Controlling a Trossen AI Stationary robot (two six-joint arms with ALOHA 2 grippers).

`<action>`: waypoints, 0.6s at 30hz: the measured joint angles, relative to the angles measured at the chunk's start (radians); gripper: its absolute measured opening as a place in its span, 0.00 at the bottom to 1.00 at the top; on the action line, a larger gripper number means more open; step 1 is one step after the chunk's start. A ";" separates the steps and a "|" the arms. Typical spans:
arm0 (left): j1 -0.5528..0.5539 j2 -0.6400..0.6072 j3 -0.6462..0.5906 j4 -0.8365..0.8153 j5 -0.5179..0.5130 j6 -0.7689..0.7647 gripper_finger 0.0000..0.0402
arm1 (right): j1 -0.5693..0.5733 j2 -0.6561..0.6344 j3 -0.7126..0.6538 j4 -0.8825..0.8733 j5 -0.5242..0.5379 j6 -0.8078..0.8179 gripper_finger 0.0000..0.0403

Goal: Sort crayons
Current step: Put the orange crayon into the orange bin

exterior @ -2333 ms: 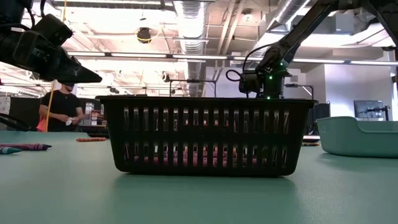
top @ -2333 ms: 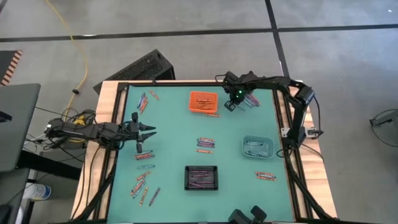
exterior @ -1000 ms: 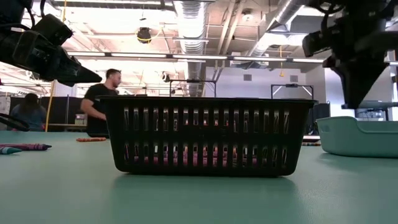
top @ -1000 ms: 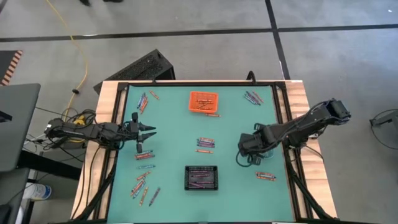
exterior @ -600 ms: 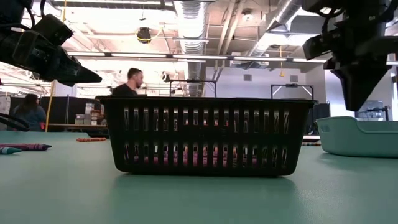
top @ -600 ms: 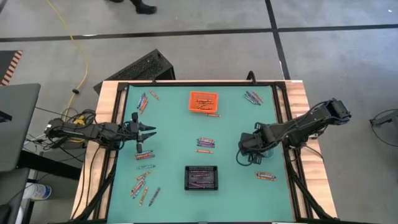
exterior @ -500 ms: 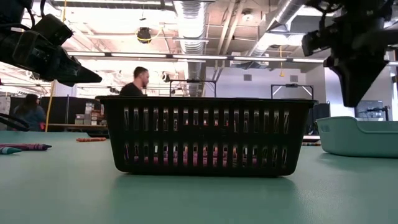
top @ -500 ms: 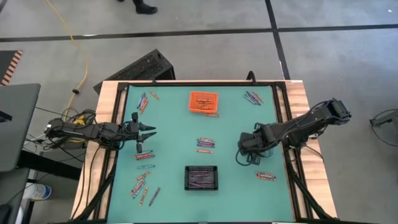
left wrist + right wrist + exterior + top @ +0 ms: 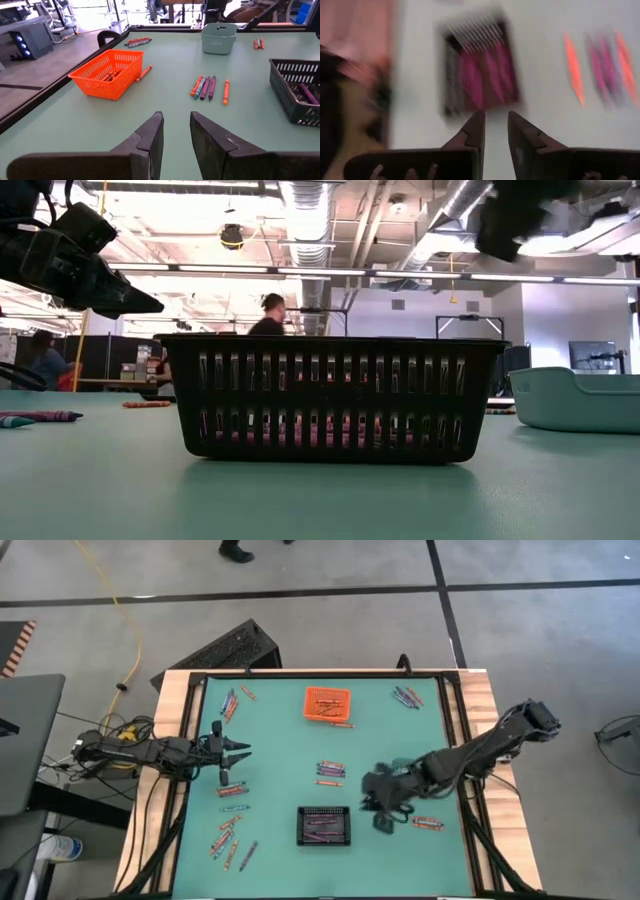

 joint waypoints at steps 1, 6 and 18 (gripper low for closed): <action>0.000 0.000 0.000 0.000 0.000 0.000 0.21 | 0.005 0.028 0.001 0.118 0.000 -0.065 0.19; 0.000 0.000 0.000 0.000 0.000 0.000 0.21 | -0.006 0.210 0.038 0.531 -0.039 -0.335 0.19; 0.000 0.000 0.000 0.000 0.001 0.000 0.21 | -0.072 0.748 0.599 0.577 -0.142 -0.742 0.19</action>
